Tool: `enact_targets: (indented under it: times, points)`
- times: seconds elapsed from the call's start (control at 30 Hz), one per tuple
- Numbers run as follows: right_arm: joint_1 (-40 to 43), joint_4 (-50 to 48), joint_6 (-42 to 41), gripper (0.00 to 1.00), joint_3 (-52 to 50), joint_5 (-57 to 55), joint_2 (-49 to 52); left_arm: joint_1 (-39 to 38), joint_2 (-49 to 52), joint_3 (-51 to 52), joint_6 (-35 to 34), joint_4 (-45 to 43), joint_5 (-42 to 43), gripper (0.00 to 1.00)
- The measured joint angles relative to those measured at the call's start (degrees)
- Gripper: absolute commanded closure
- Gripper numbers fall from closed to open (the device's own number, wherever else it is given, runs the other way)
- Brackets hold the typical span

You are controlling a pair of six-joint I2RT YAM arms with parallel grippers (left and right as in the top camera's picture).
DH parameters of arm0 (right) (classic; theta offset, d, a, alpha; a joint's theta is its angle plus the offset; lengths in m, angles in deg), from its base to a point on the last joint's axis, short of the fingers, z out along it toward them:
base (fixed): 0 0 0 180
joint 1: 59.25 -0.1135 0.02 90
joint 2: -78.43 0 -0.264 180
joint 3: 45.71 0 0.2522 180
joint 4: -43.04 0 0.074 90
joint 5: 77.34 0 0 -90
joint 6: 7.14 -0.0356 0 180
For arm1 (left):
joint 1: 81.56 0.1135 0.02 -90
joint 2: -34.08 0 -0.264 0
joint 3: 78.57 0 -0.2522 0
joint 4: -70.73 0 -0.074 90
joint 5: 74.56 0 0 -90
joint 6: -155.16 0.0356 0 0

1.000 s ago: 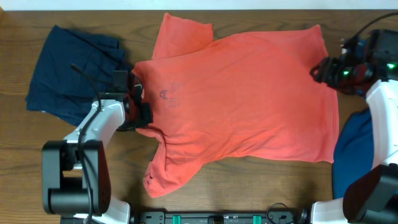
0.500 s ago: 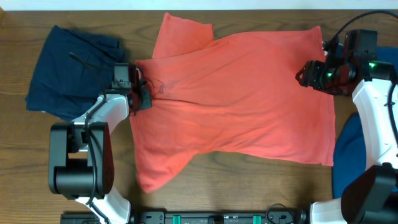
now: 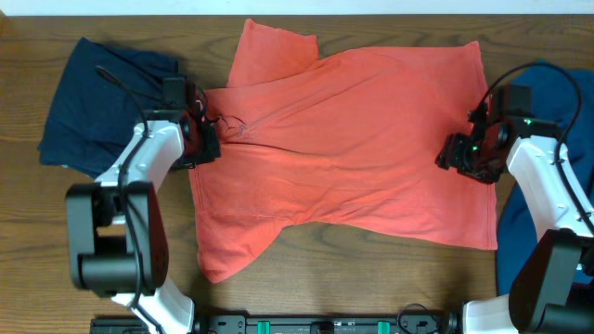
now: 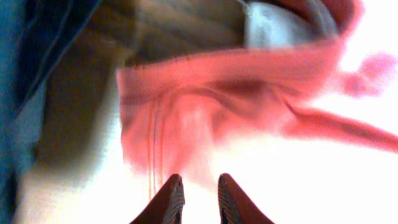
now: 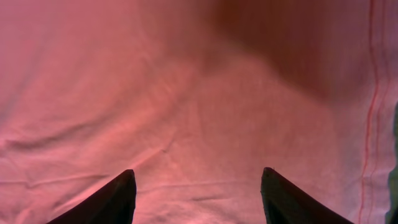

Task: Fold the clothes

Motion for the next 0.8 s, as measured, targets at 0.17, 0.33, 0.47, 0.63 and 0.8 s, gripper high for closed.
enact_targets:
  times: [0.17,0.33,0.47,0.63,0.8]
  points:
    - [0.0,-0.4,0.0,0.38,-0.3,0.0,0.0,0.0,-10.3,-1.5,-1.2,13.0,3.2,0.77]
    - [0.0,-0.4,0.0,0.37,-0.3,2.5,0.0,-0.1,-14.9,-1.4,-4.5,26.3,4.5,0.77]
    - [0.0,-0.4,0.1,0.36,-0.3,3.6,0.0,-1.4,-14.9,3.9,-8.2,29.2,4.8,0.77]
    - [0.0,-0.3,0.2,0.35,-0.3,3.9,0.0,-4.0,-14.6,14.5,-11.6,28.6,7.4,0.73]
    - [0.0,-0.2,0.2,0.35,-0.3,4.0,0.0,-5.1,-14.6,21.3,-14.2,27.3,9.7,0.61]
